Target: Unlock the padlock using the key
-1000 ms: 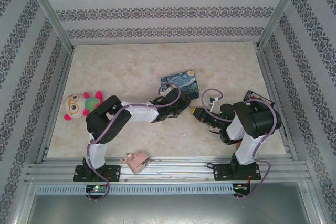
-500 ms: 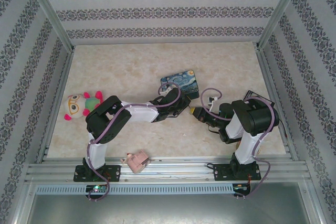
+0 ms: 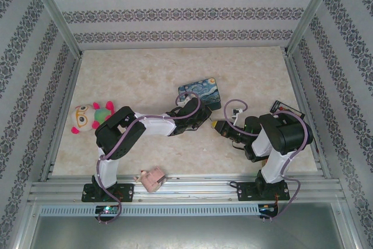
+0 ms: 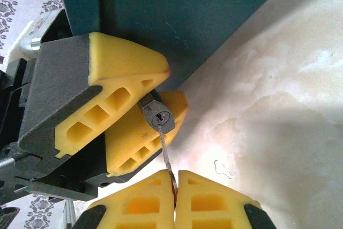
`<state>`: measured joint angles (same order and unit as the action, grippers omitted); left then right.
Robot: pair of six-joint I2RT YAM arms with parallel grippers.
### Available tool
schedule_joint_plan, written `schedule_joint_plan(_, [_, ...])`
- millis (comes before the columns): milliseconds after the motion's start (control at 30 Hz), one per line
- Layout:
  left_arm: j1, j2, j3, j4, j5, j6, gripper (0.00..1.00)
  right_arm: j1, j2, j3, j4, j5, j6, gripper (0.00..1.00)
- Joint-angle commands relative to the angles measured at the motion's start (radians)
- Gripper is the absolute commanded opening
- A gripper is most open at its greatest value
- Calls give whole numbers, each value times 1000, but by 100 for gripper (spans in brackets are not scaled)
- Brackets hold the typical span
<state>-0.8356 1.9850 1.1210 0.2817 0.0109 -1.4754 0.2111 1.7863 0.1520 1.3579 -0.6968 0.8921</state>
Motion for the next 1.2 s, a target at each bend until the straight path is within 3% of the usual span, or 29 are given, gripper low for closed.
schedule_joint_plan(0, [10,15,-32,-19,72,-94,7,-10,4,9,27,6,-12,0])
schedule_joint_plan(1167, [9,28,-27,-6,84,-94,7,16,38,22,29,0,-20,0])
